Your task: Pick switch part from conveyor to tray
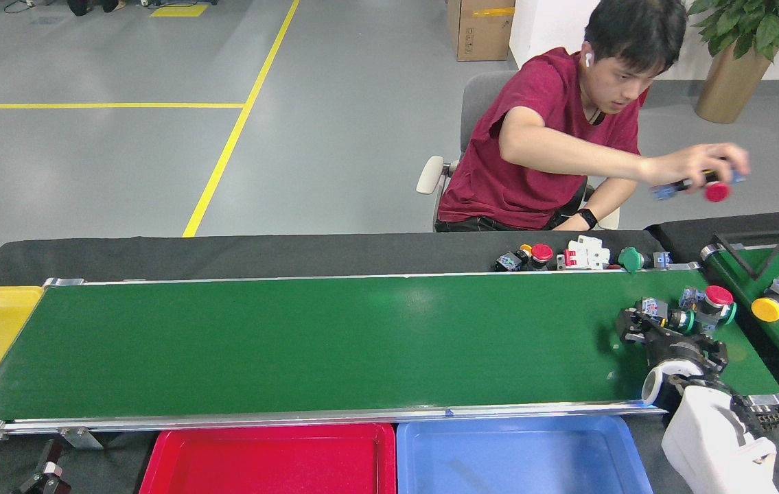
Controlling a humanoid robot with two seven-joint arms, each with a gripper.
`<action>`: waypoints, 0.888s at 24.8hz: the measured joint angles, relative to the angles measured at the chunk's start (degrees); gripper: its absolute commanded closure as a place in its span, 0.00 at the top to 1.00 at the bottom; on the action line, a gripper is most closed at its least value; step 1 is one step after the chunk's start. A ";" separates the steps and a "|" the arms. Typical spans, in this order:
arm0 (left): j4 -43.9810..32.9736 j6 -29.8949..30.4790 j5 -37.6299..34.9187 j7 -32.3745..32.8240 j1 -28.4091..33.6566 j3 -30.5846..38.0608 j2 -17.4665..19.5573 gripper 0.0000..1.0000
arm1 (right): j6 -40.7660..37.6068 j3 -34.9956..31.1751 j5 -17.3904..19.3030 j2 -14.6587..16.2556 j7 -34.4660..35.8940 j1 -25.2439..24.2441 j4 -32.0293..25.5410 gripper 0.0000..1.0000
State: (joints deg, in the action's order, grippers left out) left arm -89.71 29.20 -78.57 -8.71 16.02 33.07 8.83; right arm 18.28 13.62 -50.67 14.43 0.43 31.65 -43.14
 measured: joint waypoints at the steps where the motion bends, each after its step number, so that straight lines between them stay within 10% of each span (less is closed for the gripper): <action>1: -0.03 0.00 0.00 0.00 -0.19 -0.02 0.00 1.00 | -0.50 0.02 0.02 0.15 0.06 0.00 0.03 0.96; 9: 0.22 0.02 -0.29 0.22 -2.82 -0.65 0.01 1.00 | -10.76 0.79 -0.36 2.71 0.19 -0.47 0.45 0.31; 17: 0.12 0.22 -0.34 0.42 -2.76 -2.13 -0.25 1.00 | -16.36 0.96 -0.26 2.93 1.74 -2.28 -3.04 0.22; 22: 0.41 0.11 -0.36 0.53 -2.00 -2.16 -0.25 1.00 | -19.02 0.99 -0.18 2.95 0.15 -9.20 -20.78 0.23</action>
State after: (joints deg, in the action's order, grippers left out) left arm -89.30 29.31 -78.93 -8.18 14.02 30.91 8.58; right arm -0.74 14.61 -50.85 17.38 0.58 22.45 -63.92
